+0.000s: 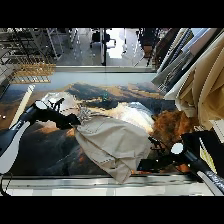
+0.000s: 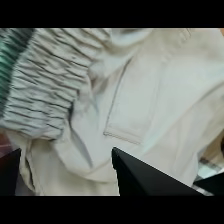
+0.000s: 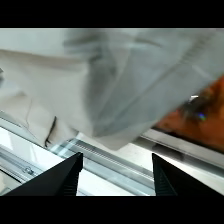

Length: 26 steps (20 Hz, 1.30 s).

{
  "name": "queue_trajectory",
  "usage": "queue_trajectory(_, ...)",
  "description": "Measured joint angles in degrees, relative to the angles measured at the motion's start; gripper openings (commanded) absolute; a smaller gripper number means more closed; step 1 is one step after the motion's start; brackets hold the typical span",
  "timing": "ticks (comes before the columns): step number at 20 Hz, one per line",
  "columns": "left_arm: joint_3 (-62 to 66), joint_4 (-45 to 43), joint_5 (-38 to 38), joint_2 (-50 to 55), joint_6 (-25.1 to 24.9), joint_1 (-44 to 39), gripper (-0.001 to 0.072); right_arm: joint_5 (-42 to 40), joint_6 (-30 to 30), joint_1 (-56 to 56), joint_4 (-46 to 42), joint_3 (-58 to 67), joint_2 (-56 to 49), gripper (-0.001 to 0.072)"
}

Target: Fold the clothes and pants, and hang the long-sleeved shirts on hangers.

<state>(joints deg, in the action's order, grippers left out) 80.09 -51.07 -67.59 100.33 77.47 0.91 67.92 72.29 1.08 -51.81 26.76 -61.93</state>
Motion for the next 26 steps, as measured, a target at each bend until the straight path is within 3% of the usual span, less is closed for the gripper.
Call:
queue_trajectory(1,0.0,-0.17,1.29,0.04,0.57,-0.15,0.0598,-1.36,-0.92,0.0,1.66,-0.37,-0.92,0.0484)
queue_trajectory(2,0.0,-0.26,2.75,0.11,1.11,-0.42,0.0493,-2.64,-1.79,0.0,3.41,-0.59,-1.84,0.0409)
queue_trajectory(3,0.0,-0.46,4.39,0.13,1.9,-0.7,0.0322,-4.11,-2.84,0.0,5.53,-0.79,-2.8,0.0279)
queue_trajectory(4,0.0,-0.61,6.34,0.15,2.47,-1.07,0.0141,-5.49,-4.04,0.0,7.63,-0.92,-3.74,0.0096)
queue_trajectory(5,0.0,-0.59,8.0,0.15,2.91,-1.49,0.0063,-6.45,-5.18,0.0,9.64,-0.98,-4.42,0.0017)
queue_trajectory(6,0.0,-0.59,10.1,0.15,3.28,-1.9,0.0018,-7.06,-6.21,0.0,11.41,-1.05,-4.85,0.001)
queue_trajectory(9,0.0,0.2,14.49,0.15,3.87,-2.75,0.0017,-7.85,-8.48,0.0,13.97,-0.9,-4.44,0.0008)
queue_trajectory(12,-0.02,4.33,15.63,-1.73,1.53,-2.19,0.0015,-5.77,-7.67,0.0,10.54,2.34,0.17,0.0008)
queue_trajectory(16,1.57,15.69,14.29,-10.95,-6.78,1.53,0.0015,3.5,-1.44,0.0,-3.21,15.98,12.09,0.0008)
queue_trajectory(20,4.7,32.44,8.37,-26.51,-16.0,5.81,0.0017,9.46,1.92,0.0,-12.76,37.99,25.64,0.0008)
queue_trajectory(23,5.6,45.75,6.49,-40.7,-21.49,7.74,0.0018,4.39,2.93,0.0,-15.21,52.68,33.53,0.0007)
queue_trajectory(26,5.9,52.06,6.58,-53.44,-24.11,8.48,0.0017,-5.25,2.51,0.0,-16.35,63.36,37.86,0.0007)
